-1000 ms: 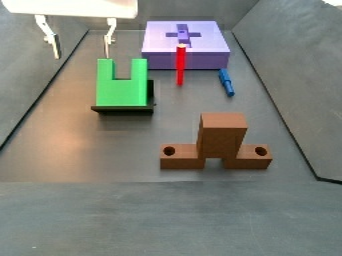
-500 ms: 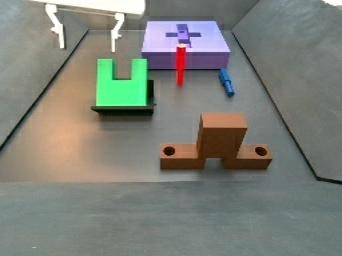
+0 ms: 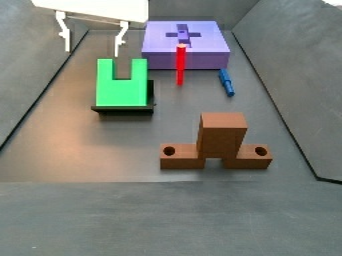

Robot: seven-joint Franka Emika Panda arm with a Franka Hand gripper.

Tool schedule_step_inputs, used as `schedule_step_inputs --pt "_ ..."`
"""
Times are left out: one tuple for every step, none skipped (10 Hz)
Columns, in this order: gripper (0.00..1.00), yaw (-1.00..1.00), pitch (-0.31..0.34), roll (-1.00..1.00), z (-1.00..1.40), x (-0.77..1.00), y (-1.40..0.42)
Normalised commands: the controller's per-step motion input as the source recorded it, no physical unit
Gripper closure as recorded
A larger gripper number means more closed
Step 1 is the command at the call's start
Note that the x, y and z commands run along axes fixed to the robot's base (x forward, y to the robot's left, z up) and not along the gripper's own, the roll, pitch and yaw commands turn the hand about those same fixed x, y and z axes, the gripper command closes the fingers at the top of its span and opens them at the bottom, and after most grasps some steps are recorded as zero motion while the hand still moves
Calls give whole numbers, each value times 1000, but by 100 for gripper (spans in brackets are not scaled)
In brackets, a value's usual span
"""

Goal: Pick up the green object. Move up. Place the green object on the fixture. Regrasp the green object. Move to above the board. Insert the green object.
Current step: Regrasp the green object.

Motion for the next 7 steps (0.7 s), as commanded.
schedule_step_inputs --pt "0 -309 443 771 -71 26 -183" --pt "0 -306 454 774 -91 51 -229" --pt "0 -180 423 549 -280 166 -269" --pt "0 -146 489 491 -346 294 -229" --pt "0 -134 351 174 -454 246 -54" --pt "0 -46 186 0 -380 123 0" --pt "0 0 17 -20 -97 0 0"
